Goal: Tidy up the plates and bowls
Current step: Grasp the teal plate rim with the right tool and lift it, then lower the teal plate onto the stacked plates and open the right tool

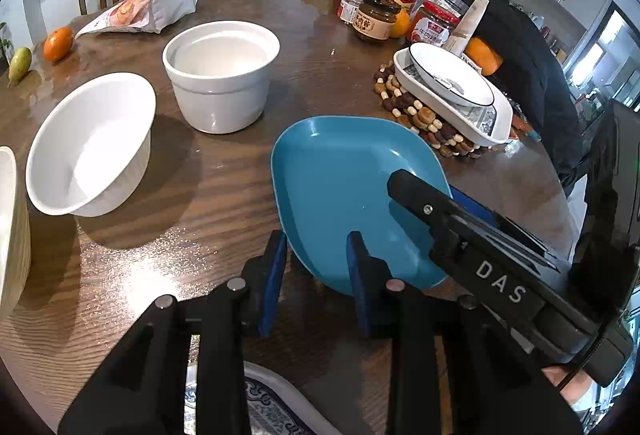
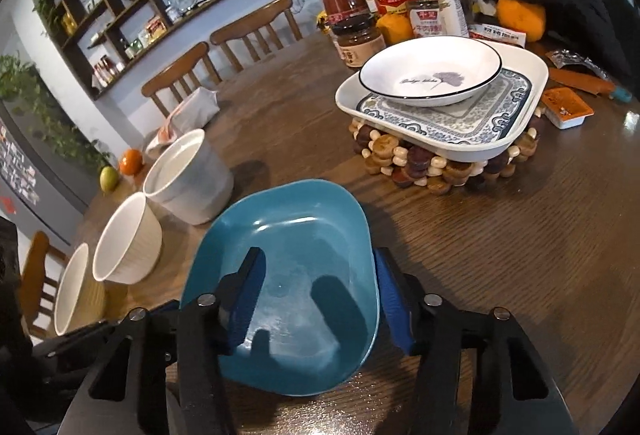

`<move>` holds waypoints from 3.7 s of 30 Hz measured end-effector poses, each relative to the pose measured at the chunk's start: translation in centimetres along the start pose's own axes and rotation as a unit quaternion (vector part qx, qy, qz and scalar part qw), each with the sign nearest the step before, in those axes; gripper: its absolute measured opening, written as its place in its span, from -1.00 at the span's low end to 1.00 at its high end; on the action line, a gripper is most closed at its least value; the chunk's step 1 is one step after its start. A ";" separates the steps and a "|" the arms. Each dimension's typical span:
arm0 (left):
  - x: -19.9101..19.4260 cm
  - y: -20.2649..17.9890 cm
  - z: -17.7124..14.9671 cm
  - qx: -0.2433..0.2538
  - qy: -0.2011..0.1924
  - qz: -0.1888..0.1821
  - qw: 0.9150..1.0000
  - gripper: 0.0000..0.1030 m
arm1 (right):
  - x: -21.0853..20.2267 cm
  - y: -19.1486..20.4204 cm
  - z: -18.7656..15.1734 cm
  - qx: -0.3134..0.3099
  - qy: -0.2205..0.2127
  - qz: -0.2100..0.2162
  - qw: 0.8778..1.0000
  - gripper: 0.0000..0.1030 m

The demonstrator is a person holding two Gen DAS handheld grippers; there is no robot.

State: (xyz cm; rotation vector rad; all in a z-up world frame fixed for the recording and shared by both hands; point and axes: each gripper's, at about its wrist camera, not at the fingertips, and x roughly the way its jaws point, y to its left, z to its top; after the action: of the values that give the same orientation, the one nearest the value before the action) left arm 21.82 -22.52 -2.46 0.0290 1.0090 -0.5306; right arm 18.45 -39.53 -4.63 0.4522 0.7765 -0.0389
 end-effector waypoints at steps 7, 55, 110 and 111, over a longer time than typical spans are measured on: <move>-1.1 -0.4 -0.6 0.009 -0.011 0.007 1.000 -0.48 | -0.5 0.5 -0.1 -0.009 -0.009 -0.001 1.000 0.11; -15.4 3.2 -12.9 -0.033 -0.108 0.024 0.993 -0.44 | -11.8 13.0 -9.1 -0.162 -0.081 0.057 0.982 0.11; -12.8 5.7 -17.4 -0.085 -0.047 -0.031 0.995 -0.25 | -6.9 12.5 -13.3 -0.175 0.014 0.037 0.984 0.11; -12.8 5.7 -17.4 -0.085 -0.047 -0.038 0.995 -0.21 | -6.9 12.5 -13.3 -0.174 0.015 0.039 0.984 0.11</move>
State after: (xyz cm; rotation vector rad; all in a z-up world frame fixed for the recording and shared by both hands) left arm 5.08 -7.74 -2.74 -0.1846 0.9635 -0.5105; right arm 7.09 -23.70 -3.48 0.1502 0.7769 0.1745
